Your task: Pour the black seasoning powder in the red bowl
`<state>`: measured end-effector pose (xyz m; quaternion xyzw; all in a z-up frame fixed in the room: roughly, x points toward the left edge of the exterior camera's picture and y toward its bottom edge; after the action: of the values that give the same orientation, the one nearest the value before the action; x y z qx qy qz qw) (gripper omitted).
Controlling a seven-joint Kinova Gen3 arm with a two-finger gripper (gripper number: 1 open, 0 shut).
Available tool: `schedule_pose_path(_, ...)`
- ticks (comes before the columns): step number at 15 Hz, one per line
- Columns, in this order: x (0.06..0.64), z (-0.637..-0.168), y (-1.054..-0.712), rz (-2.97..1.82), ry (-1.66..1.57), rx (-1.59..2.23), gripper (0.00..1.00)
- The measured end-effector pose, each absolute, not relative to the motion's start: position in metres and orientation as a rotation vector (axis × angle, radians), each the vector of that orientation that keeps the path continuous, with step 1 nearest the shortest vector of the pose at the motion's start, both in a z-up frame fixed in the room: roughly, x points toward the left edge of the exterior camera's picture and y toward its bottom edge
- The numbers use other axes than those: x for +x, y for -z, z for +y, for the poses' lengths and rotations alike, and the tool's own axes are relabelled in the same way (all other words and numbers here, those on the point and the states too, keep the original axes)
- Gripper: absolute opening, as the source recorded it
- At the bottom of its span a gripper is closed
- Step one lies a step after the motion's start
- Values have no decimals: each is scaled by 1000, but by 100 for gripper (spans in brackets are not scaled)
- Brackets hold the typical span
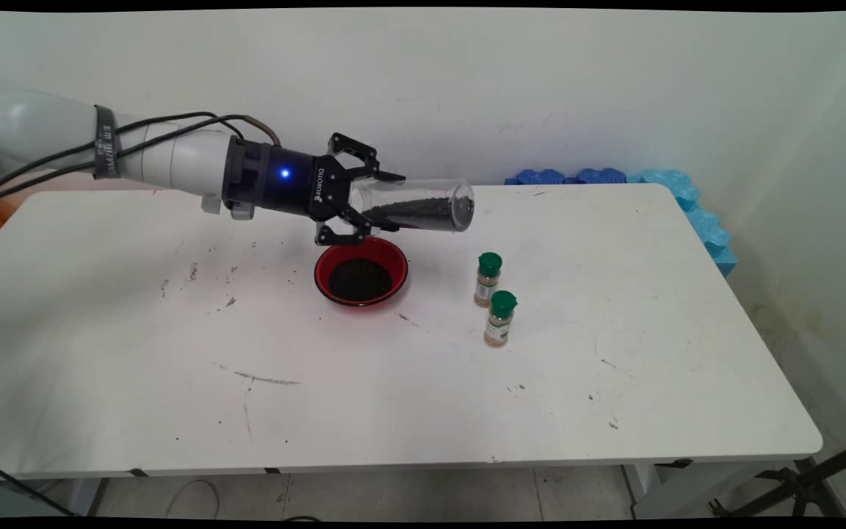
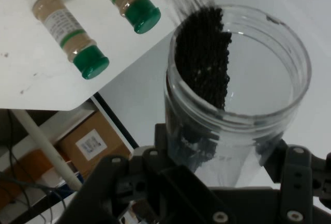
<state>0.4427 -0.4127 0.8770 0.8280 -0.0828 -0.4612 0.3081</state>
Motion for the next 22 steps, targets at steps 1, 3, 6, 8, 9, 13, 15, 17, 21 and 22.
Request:
schedule_pose_path(1,443,-413,-877,-210,1222,2188,0)
schedule_pose_path(3,443,-414,-877,-195,1227,2186,0)
schedule_pose_path(6,442,-415,-877,-178,1233,2182,0)
schedule_pose_path(8,442,-416,-878,-163,1237,2178,0)
schedule_pose_path(9,442,-416,-877,-156,1238,2177,0)
schedule_pose_path(13,442,-418,-877,-135,1242,2173,0)
schedule_pose_path(15,442,-419,-877,-127,1243,2171,0)
schedule_pose_path(17,441,-420,-877,-121,1244,2169,0)
schedule_pose_path(21,440,-421,-876,-113,1245,2166,0)
schedule_pose_path(22,440,-421,-876,-111,1245,2165,0)
